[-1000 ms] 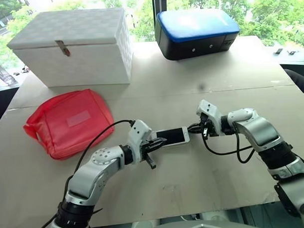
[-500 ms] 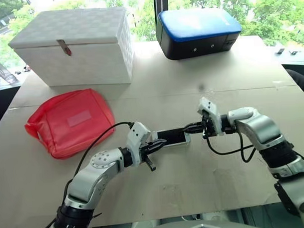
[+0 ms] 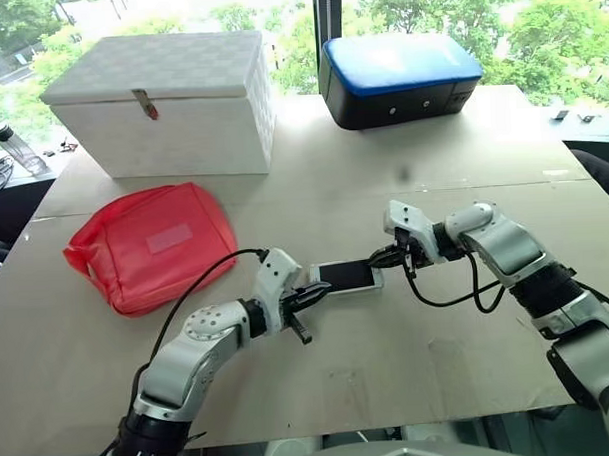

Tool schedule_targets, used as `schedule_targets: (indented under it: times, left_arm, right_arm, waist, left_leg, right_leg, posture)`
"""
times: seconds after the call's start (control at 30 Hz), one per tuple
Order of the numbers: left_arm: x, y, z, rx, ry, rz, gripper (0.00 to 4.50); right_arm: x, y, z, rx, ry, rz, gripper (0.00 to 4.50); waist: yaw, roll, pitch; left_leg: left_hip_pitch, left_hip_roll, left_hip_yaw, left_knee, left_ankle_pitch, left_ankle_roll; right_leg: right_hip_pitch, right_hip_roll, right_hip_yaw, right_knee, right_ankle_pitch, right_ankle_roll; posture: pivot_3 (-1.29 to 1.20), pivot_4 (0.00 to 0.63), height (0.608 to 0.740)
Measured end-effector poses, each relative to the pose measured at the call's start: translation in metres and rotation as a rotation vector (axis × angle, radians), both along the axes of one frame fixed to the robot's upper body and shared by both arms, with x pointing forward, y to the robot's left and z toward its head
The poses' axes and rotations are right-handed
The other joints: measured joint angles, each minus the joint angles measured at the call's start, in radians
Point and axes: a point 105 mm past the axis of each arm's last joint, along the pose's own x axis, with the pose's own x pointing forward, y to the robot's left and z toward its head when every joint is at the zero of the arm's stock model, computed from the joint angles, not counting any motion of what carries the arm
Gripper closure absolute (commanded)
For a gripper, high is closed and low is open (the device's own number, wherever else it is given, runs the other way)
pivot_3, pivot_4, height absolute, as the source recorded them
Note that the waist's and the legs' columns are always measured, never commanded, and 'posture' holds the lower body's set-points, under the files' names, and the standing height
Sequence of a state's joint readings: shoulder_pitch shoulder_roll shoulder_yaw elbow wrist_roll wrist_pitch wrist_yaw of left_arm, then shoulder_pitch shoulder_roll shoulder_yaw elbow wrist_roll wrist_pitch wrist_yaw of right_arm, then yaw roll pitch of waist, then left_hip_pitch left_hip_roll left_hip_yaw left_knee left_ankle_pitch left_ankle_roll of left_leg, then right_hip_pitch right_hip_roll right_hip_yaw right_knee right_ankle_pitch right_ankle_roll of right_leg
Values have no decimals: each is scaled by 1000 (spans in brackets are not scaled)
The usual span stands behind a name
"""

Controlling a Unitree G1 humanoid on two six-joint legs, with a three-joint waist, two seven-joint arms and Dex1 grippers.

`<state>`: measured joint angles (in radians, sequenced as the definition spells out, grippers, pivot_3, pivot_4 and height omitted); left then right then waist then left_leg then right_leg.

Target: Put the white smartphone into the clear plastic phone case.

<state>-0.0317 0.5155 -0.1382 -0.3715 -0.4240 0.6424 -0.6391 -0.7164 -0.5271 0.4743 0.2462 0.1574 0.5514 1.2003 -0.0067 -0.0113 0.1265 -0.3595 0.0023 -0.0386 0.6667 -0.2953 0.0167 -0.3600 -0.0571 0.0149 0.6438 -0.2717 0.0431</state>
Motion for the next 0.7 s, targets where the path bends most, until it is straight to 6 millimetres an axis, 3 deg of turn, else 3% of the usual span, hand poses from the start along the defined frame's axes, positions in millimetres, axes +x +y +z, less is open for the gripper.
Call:
schedule_targets:
  times: [0.1,0.2,0.27,0.57,0.7]
  left_arm:
    - [0,1,-3,7,7,11,4500]
    - [0,1,-7,12,22,17,4500]
    - [-1,1,-9,10,29,17,4500]
    - [-1,-1,-7,0,21,20,4500]
    - [-2,-3,-6,-10,18,16,4500]
  right_arm:
    - [4,4,-7,1,34,1,4477]
    - [7,5,-14,-3,52,-5,4477]
    - [8,4,-18,-12,66,-6,4477]
    - [11,2,-24,-22,37,2,4477]
    - [5,-6,-23,137,73,-65,4477]
  waist:
    - [-4,-2,-12]
    - [-7,-2,-14]
    - [-6,-1,-19]
    - [-3,4,-31]
    - [0,4,-28]
  left_leg:
    - [2,0,0,-1,0,0]
    - [18,1,0,-4,0,0]
    - [20,1,0,-6,-1,0]
    - [21,1,0,-14,0,0]
    - [15,1,-1,-16,0,0]
  right_leg:
    - [1,-3,0,0,0,0]
    - [17,-5,2,-2,-1,0]
    - [18,-6,2,-2,-4,3]
    - [18,-7,2,-7,-3,-1]
    - [14,-10,1,-9,-3,-2]
  posture:
    - [0,150,740]
    - [0,150,740]
    - [0,150,740]
    - [0,150,740]
    - [0,150,740]
